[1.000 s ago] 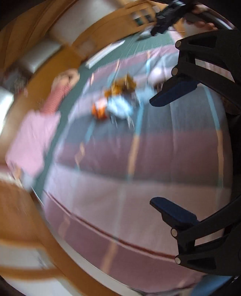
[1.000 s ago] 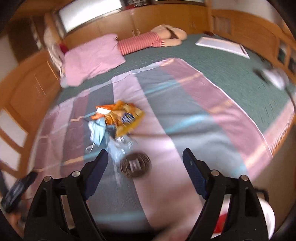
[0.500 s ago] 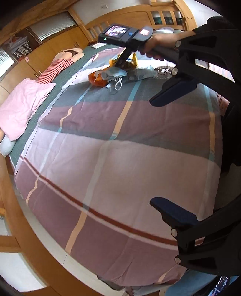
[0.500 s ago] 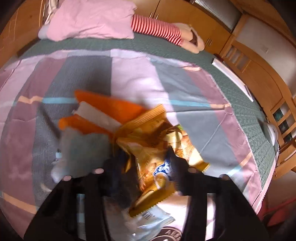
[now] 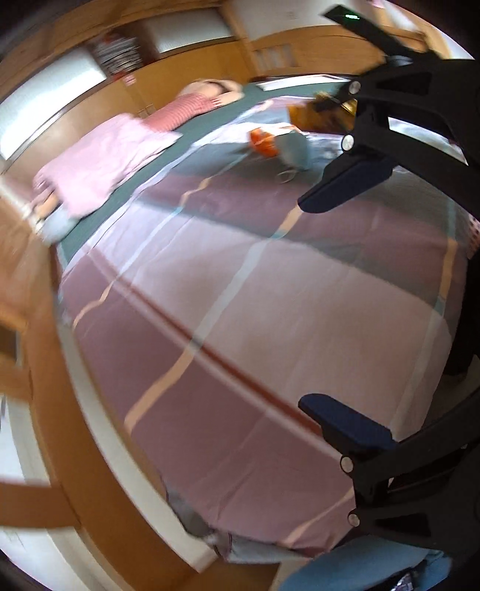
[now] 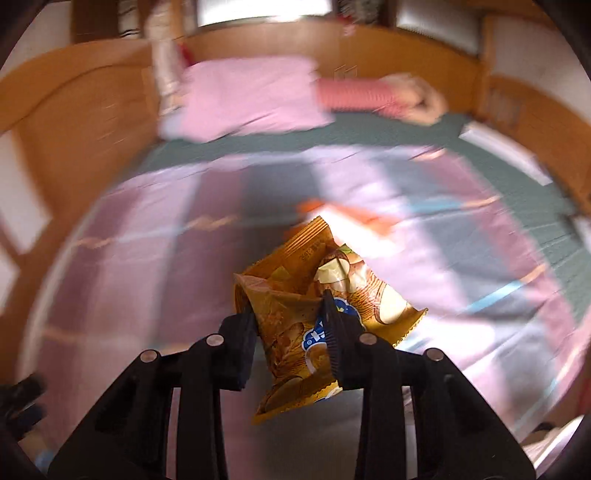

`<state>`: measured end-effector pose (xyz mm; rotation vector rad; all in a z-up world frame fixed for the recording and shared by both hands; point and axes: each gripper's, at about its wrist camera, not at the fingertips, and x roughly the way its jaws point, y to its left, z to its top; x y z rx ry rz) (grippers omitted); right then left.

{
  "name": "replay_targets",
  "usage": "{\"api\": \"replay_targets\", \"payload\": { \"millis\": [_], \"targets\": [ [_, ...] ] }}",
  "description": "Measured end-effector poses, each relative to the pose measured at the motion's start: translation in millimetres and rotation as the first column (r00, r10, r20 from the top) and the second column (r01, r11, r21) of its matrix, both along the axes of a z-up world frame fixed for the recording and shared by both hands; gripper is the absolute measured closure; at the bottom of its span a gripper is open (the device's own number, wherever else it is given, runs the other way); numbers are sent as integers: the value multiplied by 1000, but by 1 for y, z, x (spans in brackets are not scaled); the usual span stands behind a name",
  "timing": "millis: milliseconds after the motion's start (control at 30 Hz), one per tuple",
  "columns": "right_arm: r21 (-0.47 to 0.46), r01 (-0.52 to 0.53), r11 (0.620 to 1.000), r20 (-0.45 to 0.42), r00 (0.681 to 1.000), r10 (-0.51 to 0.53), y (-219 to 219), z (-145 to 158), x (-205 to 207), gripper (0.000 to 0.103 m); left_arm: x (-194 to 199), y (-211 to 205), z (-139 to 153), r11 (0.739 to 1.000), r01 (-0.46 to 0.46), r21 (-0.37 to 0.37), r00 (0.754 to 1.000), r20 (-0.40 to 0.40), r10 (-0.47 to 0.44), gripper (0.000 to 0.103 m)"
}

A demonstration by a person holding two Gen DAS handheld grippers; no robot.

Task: Collect trash

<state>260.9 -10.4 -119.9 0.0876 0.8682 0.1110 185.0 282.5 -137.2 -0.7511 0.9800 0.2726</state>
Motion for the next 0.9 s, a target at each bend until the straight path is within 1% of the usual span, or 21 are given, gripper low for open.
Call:
{"api": "replay_targets", "payload": {
  "millis": [67,100,133,200,233,267,300,333,367,400,433,467,500,533,567,600,700,833,900],
  "targets": [
    [60,-71,996,-66,995,75,29,-16,-6,69,-5,11,0,999,-49,-1,999,1,49,5],
    [71,-97,993,-85,991,103,39,-22,-7,69,-7,15,-1,998,-67,-1,998,-1,67,5],
    [72,-130,989,-123,983,138,50,-31,-7,69,-8,18,-1,997,-78,-1,997,-4,78,5],
    [132,-177,975,-171,965,198,57,-37,-6,68,-9,21,-2,996,-85,-6,996,-10,85,5],
    [165,-210,964,-176,955,239,62,-39,-8,67,-8,22,-2,997,-82,-11,997,-10,82,5],
    [188,-224,956,-177,950,257,66,-39,-9,63,-7,21,-3,997,-77,-13,997,-9,77,5],
    [240,-241,940,-171,943,285,66,-37,-11,58,-6,20,-2,997,-74,-12,997,-8,74,5],
    [267,-244,932,-155,944,291,66,-33,-13,54,-6,19,-2,997,-72,-13,997,-5,72,5],
    [290,-229,929,-119,955,272,59,-26,-15,51,-6,18,-1,997,-73,-14,997,-3,73,5],
    [300,-203,932,-81,968,237,50,-17,-17,51,-6,17,-1,997,-72,-16,997,-3,72,5],
    [313,-154,937,-22,985,170,34,-6,-19,50,-5,16,-2,997,-69,-16,998,-5,69,5],
    [321,-106,941,21,994,105,19,1,-21,47,-4,15,-3,998,-63,-16,998,-9,63,5],
    [327,-40,944,58,998,23,1,8,-23,43,-4,14,-4,998,-59,-17,998,-14,59,5],
    [330,45,943,79,994,-75,-18,12,-24,42,-3,12,-6,998,-54,-20,998,-20,53,5],
    [327,115,938,79,986,-149,-32,11,-24,41,-3,10,-7,999,-49,-21,999,-24,48,5],
    [309,199,930,58,972,-227,-49,7,-21,41,-2,8,-8,999,-42,-21,999,-27,42,5],
    [256,325,910,-17,943,-332,-76,-10,-11,41,0,4,-10,999,-25,-19,999,-37,24,5],
    [194,427,883,-102,904,-415,-99,-32,-1,40,4,-2,-14,999,-3,-41,999,-50,1,5],
    [135,433,891,-131,899,-417,-104,-42,5,38,4,-7,-17,999,9,-45,998,-58,-11,5]
  ]
}}
